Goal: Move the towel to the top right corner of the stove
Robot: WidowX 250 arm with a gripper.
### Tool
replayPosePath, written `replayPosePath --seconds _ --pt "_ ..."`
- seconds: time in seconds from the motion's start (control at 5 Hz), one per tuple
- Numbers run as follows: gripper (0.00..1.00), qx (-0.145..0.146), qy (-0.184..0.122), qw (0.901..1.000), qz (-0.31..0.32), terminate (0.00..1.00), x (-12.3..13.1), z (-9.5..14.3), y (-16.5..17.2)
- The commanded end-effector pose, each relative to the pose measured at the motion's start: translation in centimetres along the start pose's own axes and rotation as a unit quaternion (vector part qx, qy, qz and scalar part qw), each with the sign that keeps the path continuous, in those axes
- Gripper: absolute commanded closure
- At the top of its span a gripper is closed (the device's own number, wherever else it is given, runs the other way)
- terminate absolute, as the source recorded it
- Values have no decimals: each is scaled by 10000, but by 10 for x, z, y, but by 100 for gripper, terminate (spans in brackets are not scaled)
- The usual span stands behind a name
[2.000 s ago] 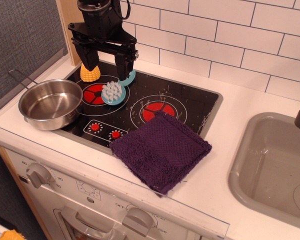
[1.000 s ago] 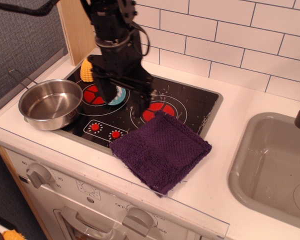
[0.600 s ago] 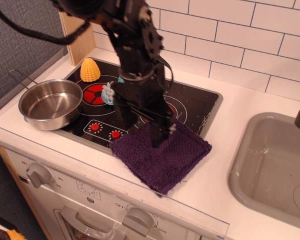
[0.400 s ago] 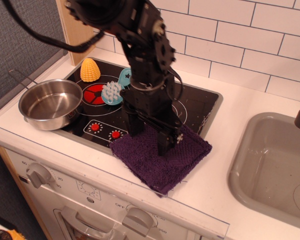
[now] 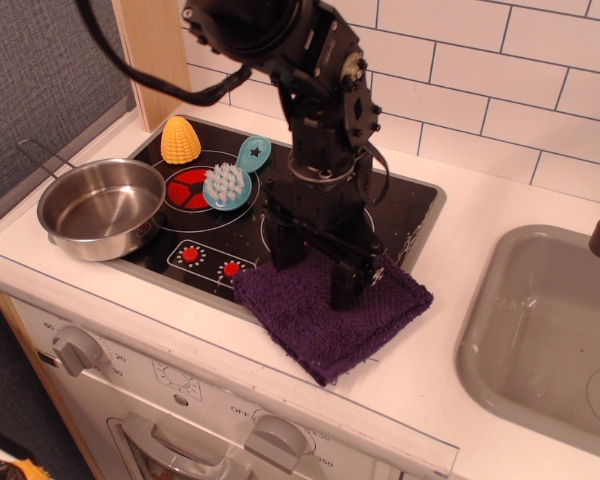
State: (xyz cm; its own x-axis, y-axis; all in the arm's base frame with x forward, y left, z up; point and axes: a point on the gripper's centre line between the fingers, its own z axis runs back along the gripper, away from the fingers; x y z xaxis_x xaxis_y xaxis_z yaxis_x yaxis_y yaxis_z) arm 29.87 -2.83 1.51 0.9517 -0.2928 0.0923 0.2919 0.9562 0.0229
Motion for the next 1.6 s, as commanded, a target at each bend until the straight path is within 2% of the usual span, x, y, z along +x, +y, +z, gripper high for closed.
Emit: replayPosePath --seconds 0.0,0.2,0.4,0.6,0.8,1.0,1.2,1.4 --pt "0 247 413 9979 429 0 36 -33 28" --pt "0 393 386 9953 793 0 56 -32 42" --pt "0 474 415 9926 1038 0 71 -31 41" --pt "0 576 471 9877 1375 0 77 -31 48" --pt "0 688 522 9765 1975 0 78 -27 64" --pt "0 802 476 9682 2320 0 81 -16 71" --pt "0 855 500 9660 2386 0 83 -9 74" --pt "0 434 138 9788 1994 0 89 2 63"
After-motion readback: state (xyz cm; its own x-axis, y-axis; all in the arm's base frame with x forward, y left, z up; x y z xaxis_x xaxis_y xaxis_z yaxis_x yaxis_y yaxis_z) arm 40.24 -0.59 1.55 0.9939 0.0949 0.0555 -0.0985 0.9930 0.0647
